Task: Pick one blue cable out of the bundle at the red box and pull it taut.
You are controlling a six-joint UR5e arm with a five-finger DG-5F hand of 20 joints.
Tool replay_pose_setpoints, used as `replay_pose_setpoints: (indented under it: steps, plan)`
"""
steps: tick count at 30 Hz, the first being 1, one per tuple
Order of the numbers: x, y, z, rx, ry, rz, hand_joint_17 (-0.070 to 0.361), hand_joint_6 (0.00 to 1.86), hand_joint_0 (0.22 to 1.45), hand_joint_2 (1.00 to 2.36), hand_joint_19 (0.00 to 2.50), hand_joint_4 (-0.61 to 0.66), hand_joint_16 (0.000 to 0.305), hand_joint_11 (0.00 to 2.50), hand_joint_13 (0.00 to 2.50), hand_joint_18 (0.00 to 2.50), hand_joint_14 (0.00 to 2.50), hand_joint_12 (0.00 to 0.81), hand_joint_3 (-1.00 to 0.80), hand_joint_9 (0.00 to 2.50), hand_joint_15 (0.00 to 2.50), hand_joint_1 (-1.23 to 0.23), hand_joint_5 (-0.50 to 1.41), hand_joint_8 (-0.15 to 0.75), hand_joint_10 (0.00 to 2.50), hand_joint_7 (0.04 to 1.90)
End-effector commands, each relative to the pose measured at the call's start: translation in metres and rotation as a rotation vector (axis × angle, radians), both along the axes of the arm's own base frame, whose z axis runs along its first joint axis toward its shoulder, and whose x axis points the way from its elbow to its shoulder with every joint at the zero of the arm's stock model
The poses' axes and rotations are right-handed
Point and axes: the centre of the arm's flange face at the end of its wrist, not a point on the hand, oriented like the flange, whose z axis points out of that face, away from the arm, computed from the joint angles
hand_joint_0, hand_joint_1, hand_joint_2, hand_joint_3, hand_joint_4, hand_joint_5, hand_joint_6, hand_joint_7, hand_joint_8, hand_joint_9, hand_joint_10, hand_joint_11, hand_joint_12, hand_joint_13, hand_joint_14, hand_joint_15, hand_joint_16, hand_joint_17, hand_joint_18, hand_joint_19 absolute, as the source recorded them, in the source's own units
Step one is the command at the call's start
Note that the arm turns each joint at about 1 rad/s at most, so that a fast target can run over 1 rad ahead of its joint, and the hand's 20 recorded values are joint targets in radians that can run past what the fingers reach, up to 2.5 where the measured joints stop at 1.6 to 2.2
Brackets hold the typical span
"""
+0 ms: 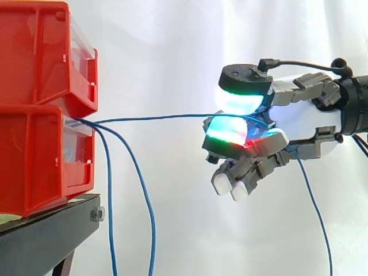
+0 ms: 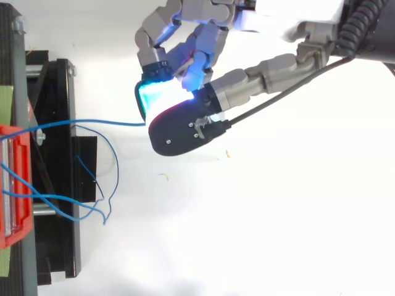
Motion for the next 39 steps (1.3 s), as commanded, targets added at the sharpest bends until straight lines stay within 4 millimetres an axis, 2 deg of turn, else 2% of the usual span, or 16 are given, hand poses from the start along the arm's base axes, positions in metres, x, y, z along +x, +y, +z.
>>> replay_pose_setpoints:
  steps: [1,10,13,18,22,25,27,30,34,39]
  plan:
    - [-0.0001,0.0002,0.0004,0.0,-0.001,0.0,0.128,0.86,0.59,1.01,0.44,0.18,0.057,1.34,0.76,0.68,0.01,0.41,-0.26,1.33,0.43,-0.54,-0.1,0.37,0.01,1.14]
    - [0.0002,0.0002,-0.0007,0.0,0.001,0.0,0.128,0.83,0.6,1.01,0.45,0.2,0.057,1.33,0.76,0.67,0.02,0.408,-0.27,1.33,0.44,-0.51,-0.09,0.357,0.01,1.1]
    - [-0.0001,0.0002,0.0004,0.0,-0.001,0.0,0.121,0.82,0.57,1.01,0.47,0.17,0.054,1.33,0.74,0.64,0.02,0.394,-0.35,1.31,0.45,-0.49,-0.1,0.335,0.02,1.12]
    - [0.0006,0.0024,-0.0007,0.0,0.001,0.003,0.131,0.82,0.5,1.0,0.45,0.18,0.058,1.31,0.76,0.67,0.02,0.416,-0.5,1.32,0.44,-0.51,-0.1,0.371,0.02,1.1]
    - [0.0003,0.0016,0.0005,-0.001,-0.001,-0.004,0.134,0.82,0.48,1.0,0.43,0.19,0.06,1.32,0.77,0.68,0.01,0.425,-0.5,1.32,0.43,-0.57,-0.1,0.379,0.02,1.12]
    - [0.0005,0.0015,-0.0007,-0.001,0.001,-0.006,0.134,0.84,0.48,1.0,0.42,0.19,0.06,1.33,0.77,0.7,0.01,0.421,-0.5,1.32,0.43,-0.69,-0.11,0.379,0.01,1.12]
    - [0.0005,0.0015,-0.0007,-0.001,0.001,-0.006,0.128,0.85,0.52,1.0,0.43,0.2,0.057,1.35,0.77,0.69,0.02,0.408,-0.5,1.31,0.43,-0.77,-0.12,0.368,0.01,1.15]
    - [0.0005,0.0016,-0.0007,-0.001,0.001,-0.004,0.121,0.87,0.57,1.0,0.42,0.2,0.054,1.35,0.76,0.67,0.02,0.393,-0.45,1.28,0.43,-0.82,-0.12,0.363,0.02,1.17]
    - [0.0003,0.0015,0.0005,-0.001,-0.001,-0.006,0.118,0.88,0.61,1.01,0.43,0.19,0.053,1.35,0.76,0.67,0.02,0.388,-0.36,1.28,0.43,-0.82,-0.12,0.358,0.02,1.17]
    - [0.0005,0.0026,0.0005,-0.001,-0.001,-0.004,0.118,0.88,0.6,1.01,0.44,0.19,0.053,1.36,0.76,0.68,0.02,0.387,-0.33,1.3,0.44,-0.73,-0.12,0.358,0.02,1.17]
